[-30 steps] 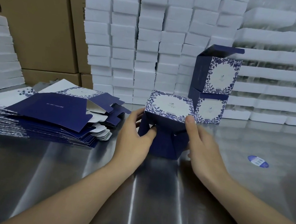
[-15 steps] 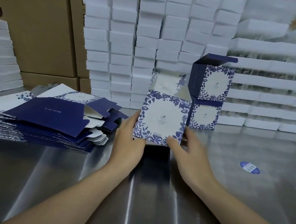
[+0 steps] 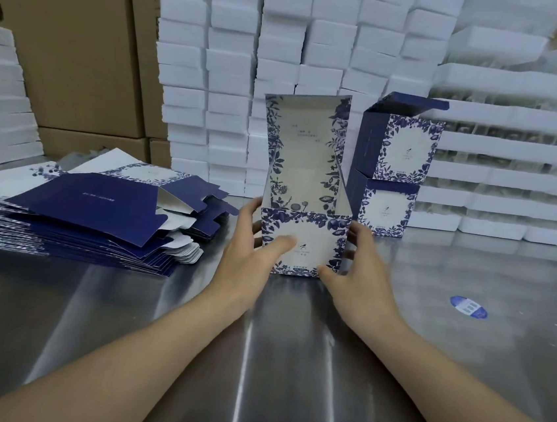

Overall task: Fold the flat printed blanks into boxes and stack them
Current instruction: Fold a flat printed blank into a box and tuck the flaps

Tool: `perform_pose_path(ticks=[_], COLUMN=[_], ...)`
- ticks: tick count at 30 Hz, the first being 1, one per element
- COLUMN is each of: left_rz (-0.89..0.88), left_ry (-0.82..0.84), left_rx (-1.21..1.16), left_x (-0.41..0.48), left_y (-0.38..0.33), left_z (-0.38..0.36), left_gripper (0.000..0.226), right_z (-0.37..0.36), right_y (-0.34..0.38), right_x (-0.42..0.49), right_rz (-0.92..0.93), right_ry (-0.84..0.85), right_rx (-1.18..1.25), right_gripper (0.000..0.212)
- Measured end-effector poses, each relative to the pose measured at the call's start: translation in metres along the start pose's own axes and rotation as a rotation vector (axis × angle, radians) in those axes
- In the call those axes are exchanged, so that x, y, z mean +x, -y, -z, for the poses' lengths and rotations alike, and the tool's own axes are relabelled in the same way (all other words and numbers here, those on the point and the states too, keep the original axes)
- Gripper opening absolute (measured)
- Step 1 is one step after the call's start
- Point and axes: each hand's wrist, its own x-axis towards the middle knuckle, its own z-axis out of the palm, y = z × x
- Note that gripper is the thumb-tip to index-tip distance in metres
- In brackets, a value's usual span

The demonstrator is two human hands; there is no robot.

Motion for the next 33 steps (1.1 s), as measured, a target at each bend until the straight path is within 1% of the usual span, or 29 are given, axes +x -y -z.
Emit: perform_pose_path(ticks=[2, 3, 4, 6, 7, 8, 12, 18, 22, 23, 26, 28, 31, 33], left_rz=[-0.042, -0.049, -0.054, -0.071, -0.081, -0.091, -0.077, -0.054, -0.062, -0.058, -0.05, -0.061, -0.082, -0.086], left_ry=[-0.003, -0.014, -0.029, -0.071, -0.089, -0.101, -0.104, -0.087, -0.129, -0.14, -0.153, -0.157, -0.159, -0.166], left_rx=[0.036, 0.049, 0.058, 0.086, 0.091, 0.091, 0.053, -0.029, -0.022, -0.015, 0.009, 0.026, 0.055, 0.06], left_x=[0.0, 0.0, -0.001, 0.0, 0.0, 0.0, 0.002, -0.001, 0.0, 0.0, -0.001, -0.001, -0.002, -0.001], left_y=[0.001, 0.001, 0.0, -0.003, -0.002, -0.001, 0.002, -0.005, -0.004, -0.005, -0.003, -0.002, -0.002, -0.001], left_z=[-0.001, -0.001, -0.002, -0.004, -0.005, -0.005, -0.005, -0.008, -0.009, -0.009, -0.007, -0.007, -0.007, -0.007], left_gripper=[0.075, 0.073, 0.067, 0.053, 0.051, 0.05, 0.048, 0.042, 0.022, 0.022, 0.045, 0.056, 0.064, 0.064], right_z=[0.0, 0.001, 0.002, 0.005, 0.006, 0.007, 0.006, 0.005, 0.004, 0.004, 0.006, 0.006, 0.005, 0.003], right_y=[0.004, 0.007, 0.011, 0.018, 0.021, 0.023, 0.025, 0.023, 0.019, 0.019, 0.017, 0.017, 0.017, 0.017], right_x=[0.0, -0.001, -0.003, -0.005, -0.005, -0.006, -0.007, -0.005, -0.002, -0.002, -0.003, -0.004, -0.004, -0.003], right_rz=[0.011, 0.0, -0.021, -0.058, -0.074, -0.091, -0.11, -0.114, -0.109, -0.101, -0.079, -0.074, -0.069, -0.059], right_ry=[0.006, 0.023, 0.042, 0.075, 0.08, 0.078, 0.041, -0.046, -0.048, -0.048, -0.044, -0.043, -0.065, -0.072], right_rx=[0.024, 0.052, 0.084, 0.129, 0.137, 0.143, 0.139, 0.153, 0.157, 0.153, 0.124, 0.107, 0.103, 0.101], right_gripper=[0.067, 0.064, 0.068, 0.089, 0.095, 0.096, 0.078, 0.078, 0.079, 0.076, 0.067, 0.061, 0.057, 0.057])
